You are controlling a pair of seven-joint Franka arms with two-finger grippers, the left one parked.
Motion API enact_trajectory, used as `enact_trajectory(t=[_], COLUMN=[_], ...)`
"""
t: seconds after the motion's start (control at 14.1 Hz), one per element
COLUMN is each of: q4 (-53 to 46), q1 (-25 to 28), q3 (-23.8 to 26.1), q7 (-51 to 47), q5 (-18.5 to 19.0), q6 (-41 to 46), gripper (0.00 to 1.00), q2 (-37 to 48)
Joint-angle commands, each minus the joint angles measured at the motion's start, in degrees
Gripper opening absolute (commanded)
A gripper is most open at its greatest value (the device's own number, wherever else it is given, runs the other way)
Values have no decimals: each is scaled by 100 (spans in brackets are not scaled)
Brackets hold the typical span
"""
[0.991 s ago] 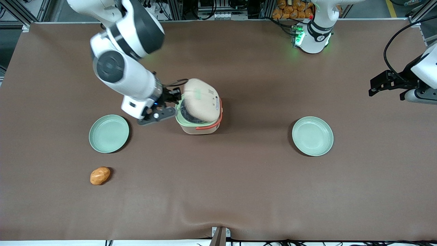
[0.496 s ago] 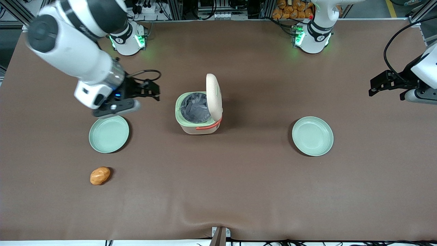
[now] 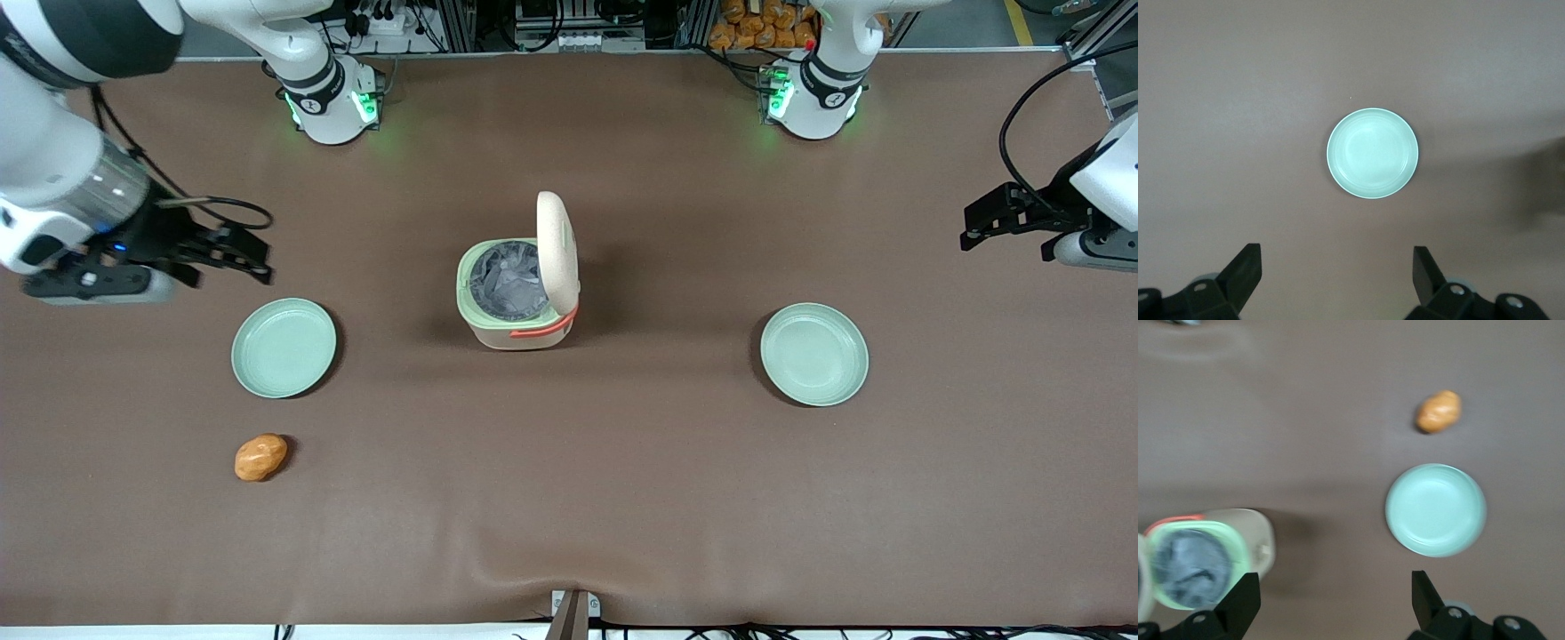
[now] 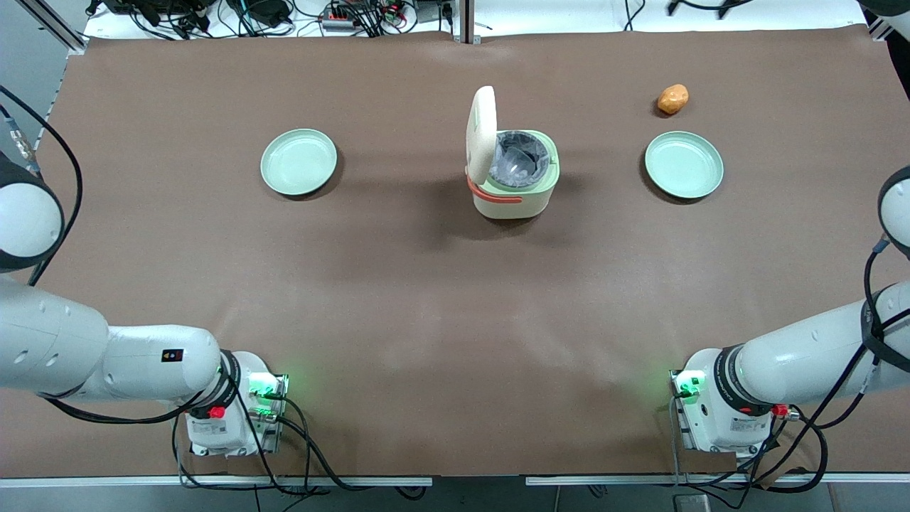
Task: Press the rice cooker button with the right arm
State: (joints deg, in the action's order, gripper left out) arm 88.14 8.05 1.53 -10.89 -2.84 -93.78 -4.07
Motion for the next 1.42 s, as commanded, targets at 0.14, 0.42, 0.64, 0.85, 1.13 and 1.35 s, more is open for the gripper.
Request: enact_trajectory(t=[0.14,0.42,0.64,0.85,1.13,1.35], q4=[151,151,125,98,72,-42], q1=[-331,-331,-322,-313,-295,-269], q3=[-134,-539,-601,-601,-741,-821], q7=[-1,524,711,694,720,702], q5=[266,266,266,275,284,284], q6=[465,632,703,773,904,1194], gripper=[100,100,100,100,100,100], q2=[398,424,451,468,503,504])
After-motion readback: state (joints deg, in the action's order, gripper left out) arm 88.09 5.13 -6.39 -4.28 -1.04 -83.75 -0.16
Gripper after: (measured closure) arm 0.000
